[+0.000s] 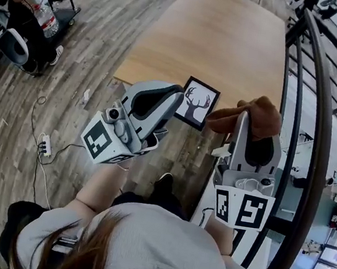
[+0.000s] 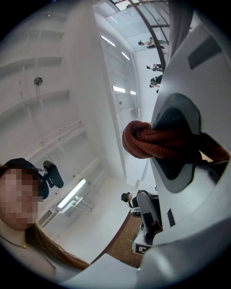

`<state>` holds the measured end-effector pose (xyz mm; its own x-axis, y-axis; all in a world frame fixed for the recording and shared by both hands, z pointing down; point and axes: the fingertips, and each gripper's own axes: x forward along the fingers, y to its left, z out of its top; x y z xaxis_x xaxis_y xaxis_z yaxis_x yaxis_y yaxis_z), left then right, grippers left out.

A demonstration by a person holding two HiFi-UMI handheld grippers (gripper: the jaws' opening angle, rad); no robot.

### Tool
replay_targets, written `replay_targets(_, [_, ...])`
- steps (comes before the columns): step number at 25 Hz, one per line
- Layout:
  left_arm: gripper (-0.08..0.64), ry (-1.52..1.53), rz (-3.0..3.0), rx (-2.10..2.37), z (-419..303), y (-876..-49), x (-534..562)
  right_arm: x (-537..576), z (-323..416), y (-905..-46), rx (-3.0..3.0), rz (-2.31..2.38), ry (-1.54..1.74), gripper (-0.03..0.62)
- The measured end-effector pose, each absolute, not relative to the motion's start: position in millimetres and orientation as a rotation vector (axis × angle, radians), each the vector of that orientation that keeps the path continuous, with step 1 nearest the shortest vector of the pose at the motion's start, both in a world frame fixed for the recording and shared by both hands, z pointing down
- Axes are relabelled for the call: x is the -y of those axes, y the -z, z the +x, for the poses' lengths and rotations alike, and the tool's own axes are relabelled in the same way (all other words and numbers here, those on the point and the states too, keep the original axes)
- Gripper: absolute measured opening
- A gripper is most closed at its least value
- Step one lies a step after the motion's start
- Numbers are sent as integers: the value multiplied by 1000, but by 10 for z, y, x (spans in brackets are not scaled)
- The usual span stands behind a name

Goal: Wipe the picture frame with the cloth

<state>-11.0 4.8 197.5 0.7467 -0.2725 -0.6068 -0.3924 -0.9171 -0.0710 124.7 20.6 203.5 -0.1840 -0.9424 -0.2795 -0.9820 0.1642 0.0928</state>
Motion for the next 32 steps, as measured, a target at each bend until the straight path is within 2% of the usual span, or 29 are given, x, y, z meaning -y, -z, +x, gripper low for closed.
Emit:
replay_targets(4, [8, -873, -2724, -671, -357, -1763, -428, -722, 983, -1928, -2225, -1928, -382, 133])
replay_targets(14, [8, -623, -3069, -1007, -783, -2488, -1172, -1663, 492, -2381, -2220, -2064, -227, 133])
replay_targets(32, [8, -590, -3092, -968, -407, -2272, -1631, -2123, 531, -2265, -2325, -2027, -246, 133])
